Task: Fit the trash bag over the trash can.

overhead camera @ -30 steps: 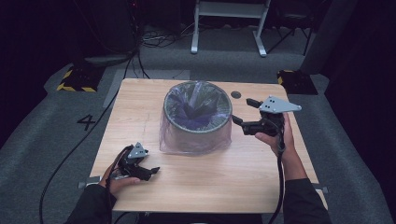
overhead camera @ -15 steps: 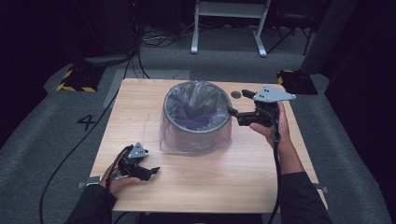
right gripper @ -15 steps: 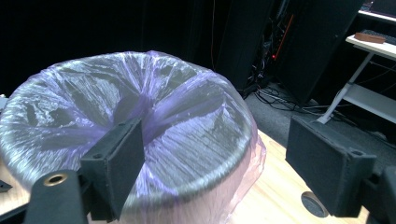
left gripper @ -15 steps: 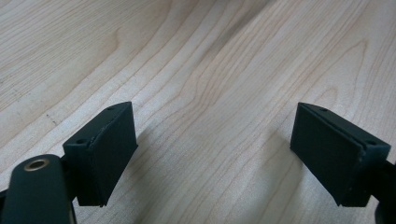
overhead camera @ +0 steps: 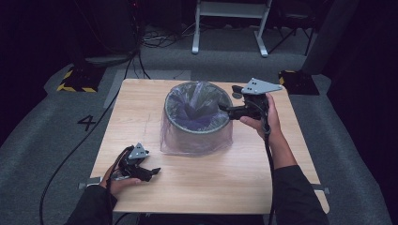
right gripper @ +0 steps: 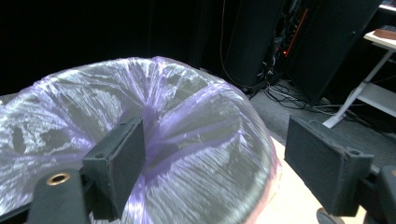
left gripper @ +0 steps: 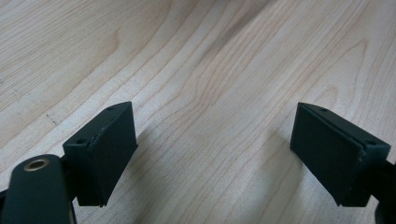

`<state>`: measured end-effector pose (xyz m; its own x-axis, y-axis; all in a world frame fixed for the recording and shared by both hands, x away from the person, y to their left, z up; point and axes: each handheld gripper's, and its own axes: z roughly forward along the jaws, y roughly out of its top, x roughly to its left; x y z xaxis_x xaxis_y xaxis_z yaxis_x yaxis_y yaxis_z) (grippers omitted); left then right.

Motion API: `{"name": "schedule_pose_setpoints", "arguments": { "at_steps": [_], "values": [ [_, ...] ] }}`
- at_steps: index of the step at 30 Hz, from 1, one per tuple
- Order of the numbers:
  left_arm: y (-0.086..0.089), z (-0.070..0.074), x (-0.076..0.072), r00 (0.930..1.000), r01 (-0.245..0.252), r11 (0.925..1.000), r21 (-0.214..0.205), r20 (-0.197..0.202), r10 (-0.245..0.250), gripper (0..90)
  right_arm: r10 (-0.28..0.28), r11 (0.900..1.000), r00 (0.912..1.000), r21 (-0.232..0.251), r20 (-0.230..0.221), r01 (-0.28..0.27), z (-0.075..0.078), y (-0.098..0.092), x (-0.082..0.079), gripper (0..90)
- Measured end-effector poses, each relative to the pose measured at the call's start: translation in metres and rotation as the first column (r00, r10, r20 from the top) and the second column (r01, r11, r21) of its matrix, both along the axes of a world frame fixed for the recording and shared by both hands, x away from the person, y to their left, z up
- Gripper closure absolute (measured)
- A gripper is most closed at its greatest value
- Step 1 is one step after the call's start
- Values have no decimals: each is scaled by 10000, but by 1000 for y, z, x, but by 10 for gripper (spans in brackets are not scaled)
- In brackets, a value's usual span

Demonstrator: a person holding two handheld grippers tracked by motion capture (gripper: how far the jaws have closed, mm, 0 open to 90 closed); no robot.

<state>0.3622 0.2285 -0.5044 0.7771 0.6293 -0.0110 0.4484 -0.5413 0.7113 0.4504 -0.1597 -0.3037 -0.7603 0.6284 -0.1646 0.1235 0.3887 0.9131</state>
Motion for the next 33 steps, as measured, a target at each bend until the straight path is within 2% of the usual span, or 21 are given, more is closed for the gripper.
{"name": "schedule_pose_setpoints", "arguments": {
  "at_steps": [6, 16, 24, 26, 29, 33],
  "values": [
    [0, 0, 0, 10000, -2, 10000, -5, -1, 2, 140, 78, 10000, 9996, -20, -289, -79, -3, 11, 9, 198],
    [0, 0, 0, 10000, -2, 10000, 2, 4, 2, 140, 352, 9991, 9985, -228, -423, -362, -8, 31, 16, 201],
    [0, 0, 0, 10000, -1, 10000, 0, 3, 1, 140, 444, 9979, 9969, -449, -643, -473, -13, 44, 23, 230],
    [0, 0, 0, 10000, 0, 10000, 2, 4, 0, 140, 667, 9966, 9947, -430, -788, -703, -14, 46, 24, 248],
    [0, 0, 0, 10000, 2, 10000, 3, 4, -2, 140, 875, 9937, 9924, -620, -869, -930, -16, 52, 24, 247],
    [0, 0, 0, 10000, -1, 10000, 1, 4, 1, 140, 873, 9909, 9915, -937, -966, -964, -19, 57, 25, 242]
  ]
}}
